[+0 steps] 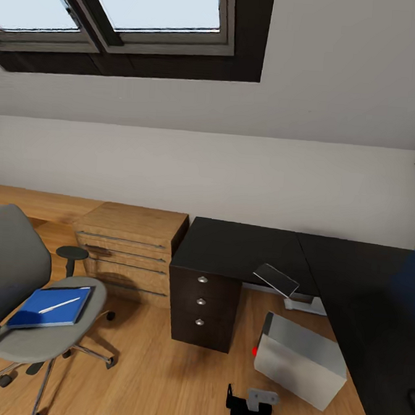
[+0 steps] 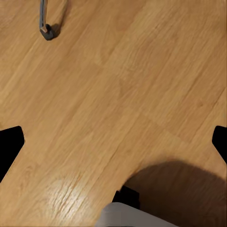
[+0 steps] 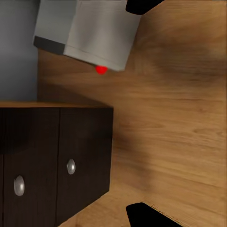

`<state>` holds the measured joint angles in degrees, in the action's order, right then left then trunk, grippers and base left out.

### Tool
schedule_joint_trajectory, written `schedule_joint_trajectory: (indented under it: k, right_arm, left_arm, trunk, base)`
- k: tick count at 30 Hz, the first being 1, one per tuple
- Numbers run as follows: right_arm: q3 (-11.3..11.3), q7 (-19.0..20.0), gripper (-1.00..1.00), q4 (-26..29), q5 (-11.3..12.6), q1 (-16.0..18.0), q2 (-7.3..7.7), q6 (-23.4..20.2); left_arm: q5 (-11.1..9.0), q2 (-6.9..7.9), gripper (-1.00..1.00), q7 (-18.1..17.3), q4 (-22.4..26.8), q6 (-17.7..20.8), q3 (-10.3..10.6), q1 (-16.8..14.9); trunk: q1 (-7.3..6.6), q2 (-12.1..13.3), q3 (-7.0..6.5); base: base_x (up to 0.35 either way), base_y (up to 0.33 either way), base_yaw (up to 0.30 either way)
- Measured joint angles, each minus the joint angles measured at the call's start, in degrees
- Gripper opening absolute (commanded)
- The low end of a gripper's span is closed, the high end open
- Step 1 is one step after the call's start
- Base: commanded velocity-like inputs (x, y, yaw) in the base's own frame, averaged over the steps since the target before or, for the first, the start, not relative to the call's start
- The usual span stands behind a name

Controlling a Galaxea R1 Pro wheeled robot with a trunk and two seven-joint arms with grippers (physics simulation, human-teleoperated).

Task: In the bedroom, organize the workspace by keeping the computer under the desk, ensuring the monitor is on the desk, placing the keyboard on the desk next to the monitor, placing the mouse on the desk next to the keyboard, moving the folder from the swivel chair onto the desk next to the mouse, stacking the notebook on top of the folder with the pen on top of the notebook, and positioning the swivel chair next to the desk.

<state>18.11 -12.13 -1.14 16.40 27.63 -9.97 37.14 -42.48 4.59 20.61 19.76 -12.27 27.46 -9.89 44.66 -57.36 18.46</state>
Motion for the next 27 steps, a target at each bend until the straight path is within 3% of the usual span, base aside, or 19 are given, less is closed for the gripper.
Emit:
schedule_joint_trajectory:
  k: [5,9,17,21,27]
  right_arm:
    - [-0.13,-0.02,1.0,-0.01,0.46,-0.01,0.0,0.52]
    - [-0.31,-0.01,1.0,0.31,2.15,0.0,0.0,0.74]
    - [-0.28,-0.24,1.0,0.27,2.72,0.0,-0.01,1.99]
    - [-0.25,-0.55,1.0,0.03,2.77,-0.01,0.0,5.44]
    - [-0.18,-5.56,1.0,0.01,2.61,-0.12,0.0,8.4]
  left_arm:
    - [0.03,-0.99,1.0,-0.09,-1.31,-2.37,0.21,0.0]
    - [0.01,-2.45,1.0,-0.66,-4.47,-2.81,0.31,0.0]
    - [-0.11,-2.5,1.0,-2.94,-5.86,-2.8,0.02,-0.01]
    - [-0.1,-2.52,1.0,-3.06,-6.41,-2.88,0.01,-0.01]
    - [-0.1,-2.68,1.0,-3.09,-6.57,-2.89,0.06,-0.01]
  trunk:
    - [0.0,0.0,0.0]
    - [0.0,0.0,0.0]
    - [0.0,-0.01,0.0]
    - [0.0,-0.01,0.0]
    - [0.0,0.0,0.0]
  base:
    - [0.0,0.0,0.285]
    - [0.0,0.0,0.287]
    - [0.0,0.0,0.287]
    - [0.0,0.0,0.288]
    - [0.0,0.0,0.287]
